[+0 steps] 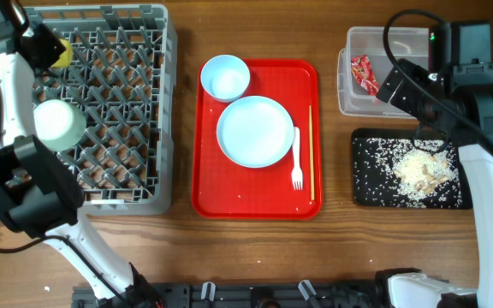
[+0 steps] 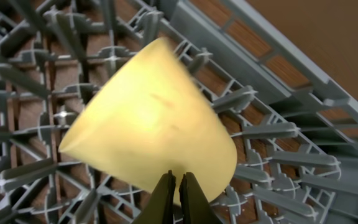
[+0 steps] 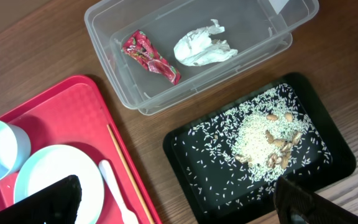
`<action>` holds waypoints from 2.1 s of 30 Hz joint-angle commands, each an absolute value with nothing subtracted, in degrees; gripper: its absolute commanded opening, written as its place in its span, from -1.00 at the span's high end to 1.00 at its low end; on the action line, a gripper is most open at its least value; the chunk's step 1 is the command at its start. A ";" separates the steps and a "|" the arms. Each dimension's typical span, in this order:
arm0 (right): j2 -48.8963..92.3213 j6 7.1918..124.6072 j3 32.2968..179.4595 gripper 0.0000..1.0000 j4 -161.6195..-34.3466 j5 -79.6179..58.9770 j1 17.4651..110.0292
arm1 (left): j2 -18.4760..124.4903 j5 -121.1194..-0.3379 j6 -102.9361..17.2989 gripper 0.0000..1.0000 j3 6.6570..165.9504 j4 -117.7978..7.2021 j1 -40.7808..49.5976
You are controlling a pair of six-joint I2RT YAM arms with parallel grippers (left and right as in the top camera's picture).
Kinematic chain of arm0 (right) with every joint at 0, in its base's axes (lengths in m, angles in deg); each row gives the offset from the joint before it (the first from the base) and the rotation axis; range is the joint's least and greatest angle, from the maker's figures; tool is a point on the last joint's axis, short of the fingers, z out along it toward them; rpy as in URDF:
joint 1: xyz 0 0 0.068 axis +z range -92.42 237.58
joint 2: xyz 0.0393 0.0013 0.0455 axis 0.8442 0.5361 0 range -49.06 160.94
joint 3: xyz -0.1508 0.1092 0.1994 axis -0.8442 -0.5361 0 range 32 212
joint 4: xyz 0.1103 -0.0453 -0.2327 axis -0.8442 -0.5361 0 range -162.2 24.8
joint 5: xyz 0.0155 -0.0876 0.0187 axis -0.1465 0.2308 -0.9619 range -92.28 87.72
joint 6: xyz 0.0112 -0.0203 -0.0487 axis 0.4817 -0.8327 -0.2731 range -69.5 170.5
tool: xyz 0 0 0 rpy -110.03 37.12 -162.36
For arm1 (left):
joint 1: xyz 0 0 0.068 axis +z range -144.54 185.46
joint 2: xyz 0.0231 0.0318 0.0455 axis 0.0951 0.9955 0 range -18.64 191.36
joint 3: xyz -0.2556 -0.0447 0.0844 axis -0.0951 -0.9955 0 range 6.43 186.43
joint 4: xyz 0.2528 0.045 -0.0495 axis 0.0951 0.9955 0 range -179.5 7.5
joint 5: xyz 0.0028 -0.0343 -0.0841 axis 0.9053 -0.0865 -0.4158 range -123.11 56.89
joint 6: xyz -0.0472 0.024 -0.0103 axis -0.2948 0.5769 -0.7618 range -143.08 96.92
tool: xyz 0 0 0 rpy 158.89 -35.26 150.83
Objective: Sort waste into correct bins and load items into the dishwasher rack
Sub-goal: 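Set the yellow cup upright in the rack's upper left area, then move the left gripper to the small light-blue bowl and grasp its rim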
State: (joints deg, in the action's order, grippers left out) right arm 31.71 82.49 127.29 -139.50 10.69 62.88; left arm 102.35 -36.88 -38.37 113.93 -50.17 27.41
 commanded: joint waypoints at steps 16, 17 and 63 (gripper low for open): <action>32.15 82.03 127.61 -0.99 -139.41 11.85 62.75 | 105.93 -45.73 -45.96 0.92 114.00 -50.00 35.19; 32.15 82.03 127.61 -1.00 -139.39 11.85 62.75 | 106.22 -45.69 -45.82 0.92 114.00 -49.89 35.35; 32.15 82.01 127.61 -1.00 -139.39 11.83 62.75 | 102.87 -20.82 -38.31 -0.89 114.00 -47.75 -23.45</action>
